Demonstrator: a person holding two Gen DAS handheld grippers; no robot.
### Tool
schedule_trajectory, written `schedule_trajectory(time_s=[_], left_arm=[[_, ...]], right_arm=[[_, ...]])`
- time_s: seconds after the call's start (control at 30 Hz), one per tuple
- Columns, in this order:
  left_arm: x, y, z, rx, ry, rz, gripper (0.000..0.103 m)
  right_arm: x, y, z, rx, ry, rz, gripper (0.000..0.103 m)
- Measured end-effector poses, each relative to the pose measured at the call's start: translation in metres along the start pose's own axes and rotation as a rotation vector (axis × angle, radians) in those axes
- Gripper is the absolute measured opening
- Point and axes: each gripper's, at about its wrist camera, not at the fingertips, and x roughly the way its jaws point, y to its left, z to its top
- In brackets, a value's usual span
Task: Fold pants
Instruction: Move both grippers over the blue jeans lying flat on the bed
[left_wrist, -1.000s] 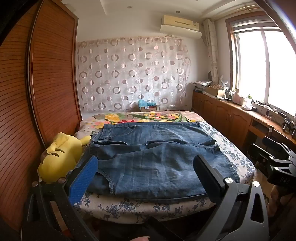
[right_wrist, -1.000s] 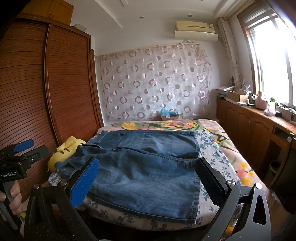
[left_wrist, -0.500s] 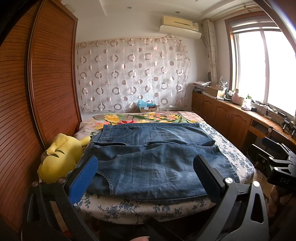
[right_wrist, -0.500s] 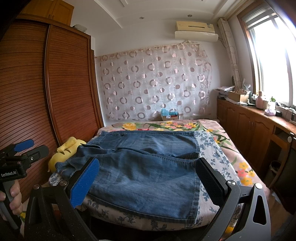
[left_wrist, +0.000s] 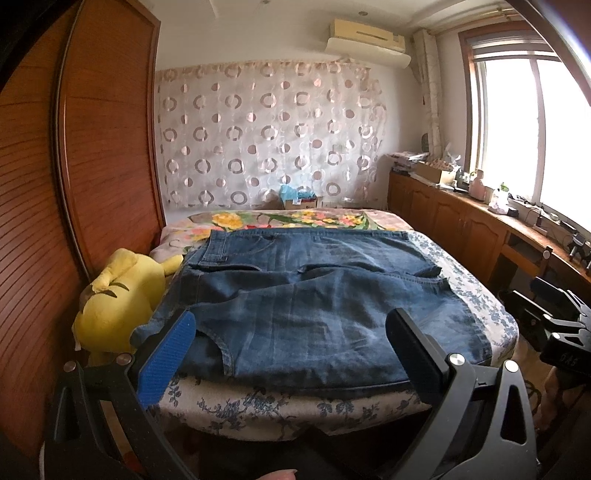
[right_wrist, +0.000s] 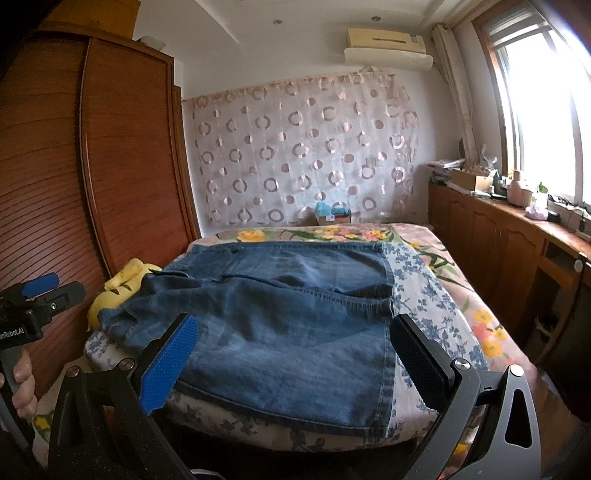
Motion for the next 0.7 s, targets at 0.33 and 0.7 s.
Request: schedule_trajectory(time_s=[0.33, 0.7], left_arm=[[0.029, 0.006, -0.016, 0.023, 0.107, -0.033, 0.103], [0.046, 0.04, -0.03, 0.008, 0.133, -0.039, 0.103]], right_arm=[[0.002, -0.001, 0.0, -0.007, 0.039, -0.016, 0.103], [0.01, -0.007, -0.006, -0.011, 0.064, -0.053, 0.103]])
